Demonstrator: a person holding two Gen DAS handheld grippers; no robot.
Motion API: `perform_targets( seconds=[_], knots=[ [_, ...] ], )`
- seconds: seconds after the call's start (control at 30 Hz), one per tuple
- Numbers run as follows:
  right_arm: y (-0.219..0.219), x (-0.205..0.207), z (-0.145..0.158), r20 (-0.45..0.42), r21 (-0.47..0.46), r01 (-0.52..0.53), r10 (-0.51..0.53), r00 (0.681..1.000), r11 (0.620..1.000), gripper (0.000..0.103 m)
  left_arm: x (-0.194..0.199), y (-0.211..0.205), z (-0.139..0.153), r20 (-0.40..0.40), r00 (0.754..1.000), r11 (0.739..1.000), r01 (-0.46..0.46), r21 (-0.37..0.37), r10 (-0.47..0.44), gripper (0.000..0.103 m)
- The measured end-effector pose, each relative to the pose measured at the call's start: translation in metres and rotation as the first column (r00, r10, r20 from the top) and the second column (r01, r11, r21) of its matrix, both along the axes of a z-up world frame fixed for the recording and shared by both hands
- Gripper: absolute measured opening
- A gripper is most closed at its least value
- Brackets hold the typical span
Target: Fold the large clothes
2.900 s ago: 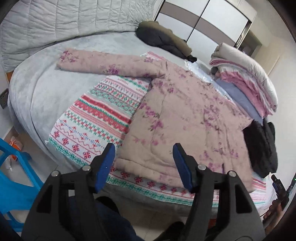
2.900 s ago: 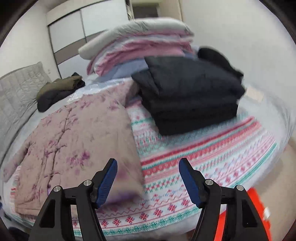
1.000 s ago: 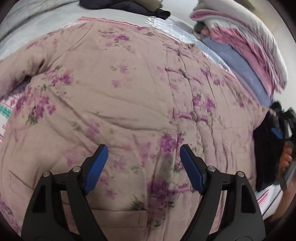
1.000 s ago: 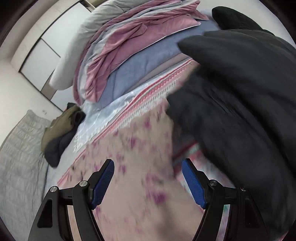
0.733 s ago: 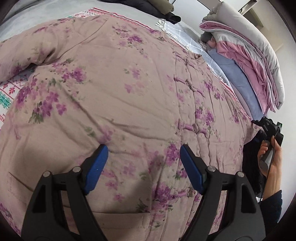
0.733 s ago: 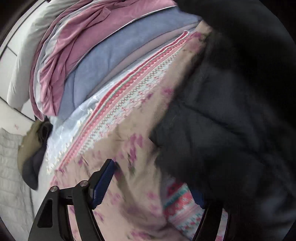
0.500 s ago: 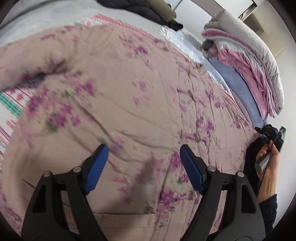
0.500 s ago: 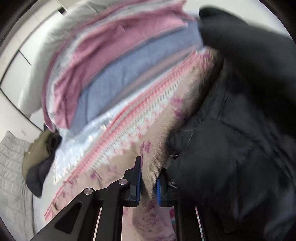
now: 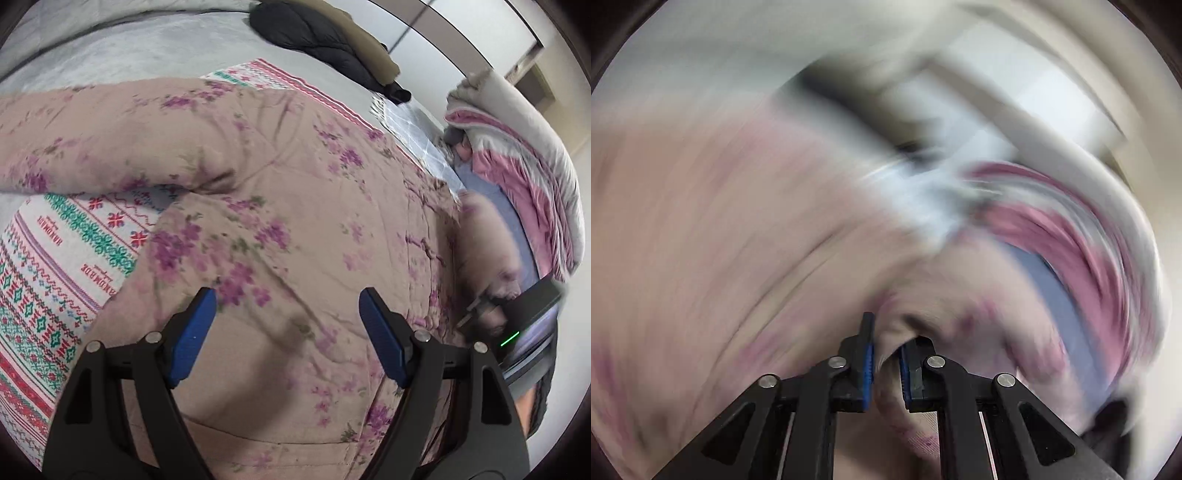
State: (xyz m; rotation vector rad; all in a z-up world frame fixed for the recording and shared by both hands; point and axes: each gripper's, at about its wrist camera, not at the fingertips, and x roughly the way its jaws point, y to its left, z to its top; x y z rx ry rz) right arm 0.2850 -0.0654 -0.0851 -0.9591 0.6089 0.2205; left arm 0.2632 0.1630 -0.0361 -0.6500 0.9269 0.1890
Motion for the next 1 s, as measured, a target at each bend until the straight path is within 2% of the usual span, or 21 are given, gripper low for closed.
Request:
perform_targets(
  seconds=[0.07, 0.13, 0.17, 0.2, 0.23, 0.27, 0.3, 0.37, 0.4, 0.47, 0.53, 0.6, 0.63, 0.7, 0.73, 0.77, 0.8, 0.83, 0.87, 0.93, 1.0],
  knots=[
    [0.002, -0.001, -0.028, -0.114, -0.021, 0.045, -0.047, 0.992, 0.999, 0.019, -0.003, 0.007, -0.002, -0.005, 1.0, 1.0, -0.017, -0.009, 0.017, 0.08],
    [-0.015, 0.0, -0.017, -0.14, 0.136, 0.125, -0.106, 0.984, 0.983, 0.027, -0.004, 0.009, -0.002, -0.005, 1.0, 0.999, -0.023, -0.023, 0.022, 0.08],
    [-0.028, 0.005, -0.005, -0.206, 0.25, 0.184, -0.134, 0.969, 0.951, 0.036, -0.004, 0.01, -0.002, -0.003, 1.0, 0.999, -0.023, -0.033, 0.023, 0.08],
    [-0.042, 0.01, 0.007, -0.284, 0.361, 0.242, -0.141, 0.949, 0.901, 0.051, -0.004, 0.01, -0.002, 0.0, 1.0, 0.999, -0.023, -0.04, 0.023, 0.08],
    [-0.054, 0.013, 0.018, -0.343, 0.446, 0.278, -0.124, 0.931, 0.851, 0.058, -0.005, 0.01, -0.001, 0.002, 1.0, 0.999, -0.021, -0.043, 0.021, 0.08],
    [-0.069, 0.015, 0.032, -0.396, 0.544, 0.316, -0.094, 0.914, 0.777, 0.066, -0.004, 0.008, -0.001, 0.003, 1.0, 0.999, -0.014, -0.041, 0.015, 0.08],
    [-0.078, 0.015, 0.043, -0.415, 0.602, 0.338, -0.079, 0.907, 0.723, 0.068, -0.005, 0.006, 0.0, 0.004, 1.0, 0.999, -0.007, -0.038, 0.007, 0.08],
    [-0.109, 0.018, 0.073, -0.427, 0.736, 0.386, -0.061, 0.902, 0.556, 0.074, -0.004, -0.001, 0.002, 0.006, 1.0, 1.0, 0.022, -0.018, -0.022, 0.08],
    [-0.121, 0.022, 0.082, -0.427, 0.77, 0.403, -0.07, 0.902, 0.494, 0.08, -0.003, -0.005, 0.003, 0.004, 0.999, 0.999, 0.04, -0.004, -0.04, 0.08],
    [-0.161, 0.044, 0.091, -0.467, 0.817, 0.491, -0.15, 0.871, 0.304, 0.082, 0.0, -0.013, 0.004, -0.001, 0.998, 0.997, 0.068, 0.024, -0.068, 0.08],
    [-0.204, 0.067, 0.075, -0.581, 0.793, 0.603, -0.191, 0.791, 0.085, 0.082, 0.002, -0.019, 0.003, -0.007, 0.996, 0.996, 0.089, 0.032, -0.089, 0.08],
    [-0.241, 0.092, 0.042, -0.712, 0.699, 0.686, -0.117, 0.692, -0.203, 0.082, 0.003, -0.021, 0.002, -0.011, 0.994, 0.994, 0.107, 0.018, -0.107, 0.08],
    [-0.254, 0.099, 0.027, -0.755, 0.637, 0.696, -0.084, 0.65, -0.332, 0.082, 0.004, -0.02, 0.001, -0.012, 0.993, 0.993, 0.115, 0.006, -0.115, 0.08],
    [-0.272, 0.105, 0.013, -0.776, 0.58, 0.668, -0.069, 0.626, -0.466, 0.082, 0.003, -0.017, 0.001, -0.011, 0.993, 0.993, 0.115, -0.007, -0.115, 0.08],
    [-0.276, 0.111, 0.01, -0.772, 0.581, 0.647, -0.082, 0.63, -0.494, 0.083, 0.003, -0.014, 0.001, -0.009, 0.994, 0.994, 0.105, -0.011, -0.106, 0.08],
    [-0.276, 0.117, 0.01, -0.763, 0.595, 0.632, -0.101, 0.639, -0.495, 0.082, 0.003, -0.013, 0.001, -0.008, 0.995, 0.995, 0.098, -0.013, -0.098, 0.08],
    [-0.273, 0.124, 0.011, -0.755, 0.613, 0.63, -0.12, 0.644, -0.476, 0.075, 0.003, -0.011, 0.0, -0.009, 0.996, 0.996, 0.093, -0.014, -0.093, 0.08],
    [-0.272, 0.127, 0.015, -0.748, 0.632, 0.629, -0.146, 0.647, -0.453, 0.06, 0.003, -0.01, 0.0, -0.011, 0.996, 0.996, 0.09, -0.015, -0.09, 0.08],
    [-0.268, 0.129, 0.02, -0.729, 0.66, 0.615, -0.168, 0.664, -0.432, 0.029, 0.003, -0.01, -0.001, -0.012, 0.996, 0.996, 0.092, -0.016, -0.092, 0.08],
    [-0.269, 0.134, 0.04, -0.681, 0.721, 0.576, -0.242, 0.691, -0.385, 0.017, 0.002, -0.01, -0.002, -0.014, 0.996, 0.996, 0.093, -0.015, -0.093, 0.08],
    [-0.268, 0.134, 0.084, -0.586, 0.81, 0.533, -0.362, 0.725, -0.244, 0.014, 0.002, -0.01, -0.001, -0.011, 0.996, 0.996, 0.091, -0.019, -0.092, 0.08]
  ],
)
